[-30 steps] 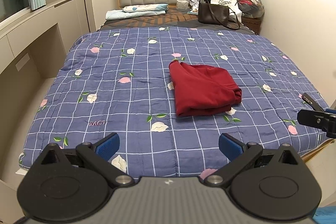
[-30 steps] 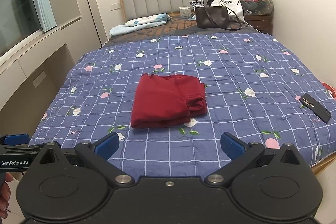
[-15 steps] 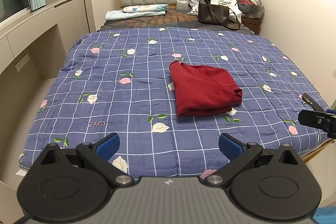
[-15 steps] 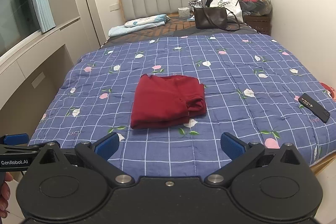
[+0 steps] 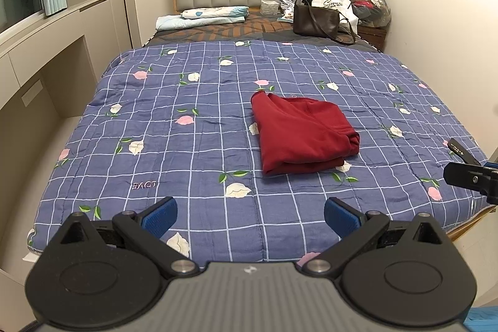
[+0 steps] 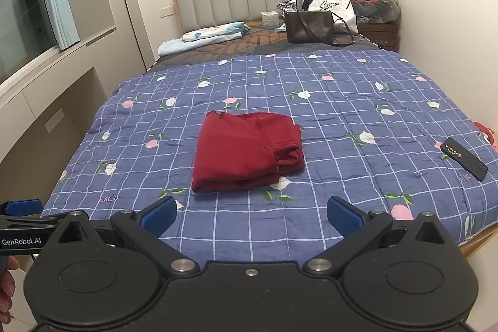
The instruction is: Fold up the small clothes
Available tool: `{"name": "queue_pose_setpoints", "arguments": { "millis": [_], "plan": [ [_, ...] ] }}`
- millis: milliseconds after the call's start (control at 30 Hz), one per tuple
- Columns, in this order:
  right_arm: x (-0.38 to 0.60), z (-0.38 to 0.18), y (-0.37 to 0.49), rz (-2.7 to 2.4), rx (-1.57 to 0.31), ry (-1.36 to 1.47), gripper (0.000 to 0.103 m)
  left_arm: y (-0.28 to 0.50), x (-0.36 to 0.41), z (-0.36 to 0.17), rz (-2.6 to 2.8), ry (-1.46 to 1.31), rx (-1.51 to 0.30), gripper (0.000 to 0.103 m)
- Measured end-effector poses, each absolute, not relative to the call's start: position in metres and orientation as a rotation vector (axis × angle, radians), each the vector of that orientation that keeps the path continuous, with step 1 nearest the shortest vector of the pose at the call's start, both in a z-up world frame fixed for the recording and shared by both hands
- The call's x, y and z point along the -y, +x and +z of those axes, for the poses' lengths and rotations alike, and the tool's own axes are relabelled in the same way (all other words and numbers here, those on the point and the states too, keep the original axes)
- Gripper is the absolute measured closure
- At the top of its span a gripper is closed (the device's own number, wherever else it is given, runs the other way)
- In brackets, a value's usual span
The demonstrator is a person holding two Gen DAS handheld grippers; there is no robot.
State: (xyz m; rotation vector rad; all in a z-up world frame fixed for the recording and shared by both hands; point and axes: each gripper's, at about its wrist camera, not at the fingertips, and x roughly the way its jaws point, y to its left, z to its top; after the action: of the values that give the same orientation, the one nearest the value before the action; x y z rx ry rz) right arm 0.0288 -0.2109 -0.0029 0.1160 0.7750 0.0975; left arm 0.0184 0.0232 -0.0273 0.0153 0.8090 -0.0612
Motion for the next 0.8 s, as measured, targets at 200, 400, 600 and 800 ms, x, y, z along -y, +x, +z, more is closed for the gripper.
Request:
{"name": "queue_pose_setpoints", "arguments": {
  "millis": [200,400,600,800],
  "plan": [
    [0.2093,-0.0027,0.0299,0.093,-0.772,0.116,0.001,0.0193,-0.024,-0.0266,-0.061,0.015,-0.809,0.0],
    [0.2091,-0.0028,0.03,0.094,-0.773,0.116,0.001,0.0203,-0.0254,-0.026,-0.061,0.016,-0.81,0.0],
    [0.2091,-0.0029,0.0304,0.095,-0.774,0.116,0.001,0.0202,-0.025,-0.0262,-0.061,0.015,-0.81,0.0],
    [0.2094,-0.0032,0.0305,0.095,-0.774,0.116,0.001,0.0237,-0.0257,-0.0265,-0.022,0.05,-0.814,0.0]
  ]
}}
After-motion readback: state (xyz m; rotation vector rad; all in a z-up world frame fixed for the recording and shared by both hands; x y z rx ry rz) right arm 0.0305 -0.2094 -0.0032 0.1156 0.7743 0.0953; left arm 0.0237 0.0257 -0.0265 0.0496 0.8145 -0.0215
